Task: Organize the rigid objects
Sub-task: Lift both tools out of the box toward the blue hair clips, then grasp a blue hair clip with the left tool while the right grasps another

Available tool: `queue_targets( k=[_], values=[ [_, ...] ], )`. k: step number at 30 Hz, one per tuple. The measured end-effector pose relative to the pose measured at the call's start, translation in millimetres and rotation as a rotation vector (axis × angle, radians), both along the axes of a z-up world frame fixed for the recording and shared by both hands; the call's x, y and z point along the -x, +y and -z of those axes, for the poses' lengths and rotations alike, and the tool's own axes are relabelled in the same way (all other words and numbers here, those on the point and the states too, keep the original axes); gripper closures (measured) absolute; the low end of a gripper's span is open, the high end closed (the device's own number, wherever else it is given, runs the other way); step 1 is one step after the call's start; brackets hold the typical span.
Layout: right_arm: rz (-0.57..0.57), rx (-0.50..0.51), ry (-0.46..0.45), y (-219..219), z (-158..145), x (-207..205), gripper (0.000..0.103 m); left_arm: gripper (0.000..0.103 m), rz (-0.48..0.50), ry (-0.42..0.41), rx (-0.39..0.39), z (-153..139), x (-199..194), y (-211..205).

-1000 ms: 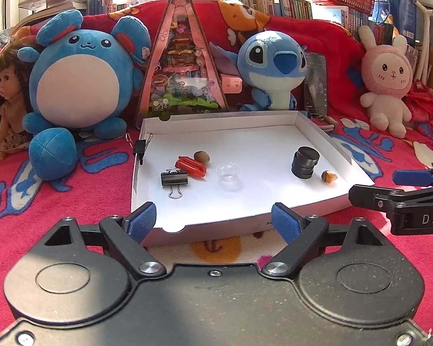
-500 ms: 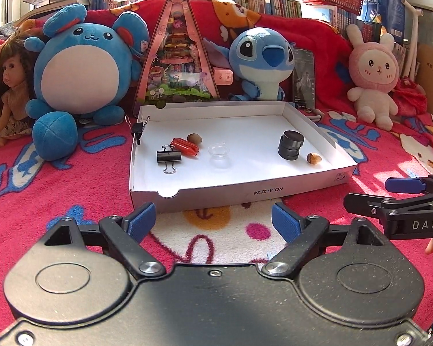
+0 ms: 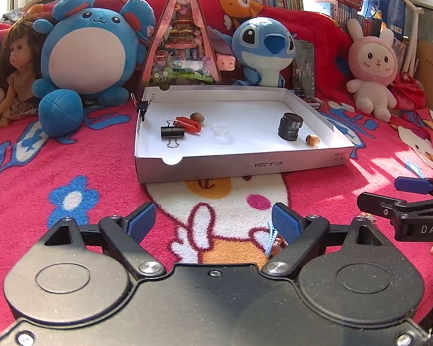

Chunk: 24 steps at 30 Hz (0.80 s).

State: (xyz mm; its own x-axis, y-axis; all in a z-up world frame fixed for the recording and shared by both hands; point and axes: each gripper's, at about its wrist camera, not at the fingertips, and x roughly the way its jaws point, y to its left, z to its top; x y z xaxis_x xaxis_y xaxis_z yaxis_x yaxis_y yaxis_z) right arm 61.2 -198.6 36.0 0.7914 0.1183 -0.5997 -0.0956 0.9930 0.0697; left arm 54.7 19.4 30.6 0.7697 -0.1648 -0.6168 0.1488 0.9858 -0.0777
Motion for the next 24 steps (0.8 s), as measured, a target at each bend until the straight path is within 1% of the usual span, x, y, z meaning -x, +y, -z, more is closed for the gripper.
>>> queue_targets(
  k=[7, 12, 18, 24],
  values=[
    [0.0, 0.039, 0.0, 6.9, 10.9, 11.2, 0.0, 0.016, 0.016, -0.006, -0.011, 9.5, 15.9, -4.6],
    [0.025, 0.076, -0.013, 12.8, 18.5, 14.8, 0.0, 0.016, 0.027, 0.017, 0.012, 17.8, 18.6, -11.9],
    [0.007, 0.1, 0.006, 18.7, 24.6, 15.6, 0.0, 0.016, 0.026, 0.026, 0.017, 24.5, 16.5, -21.9],
    [0.001, 0.101, 0.021, 20.6, 29.2, 16.1, 0.0, 0.016, 0.026, 0.014, -0.019, 28.3, 15.7, -28.8]
  ],
)
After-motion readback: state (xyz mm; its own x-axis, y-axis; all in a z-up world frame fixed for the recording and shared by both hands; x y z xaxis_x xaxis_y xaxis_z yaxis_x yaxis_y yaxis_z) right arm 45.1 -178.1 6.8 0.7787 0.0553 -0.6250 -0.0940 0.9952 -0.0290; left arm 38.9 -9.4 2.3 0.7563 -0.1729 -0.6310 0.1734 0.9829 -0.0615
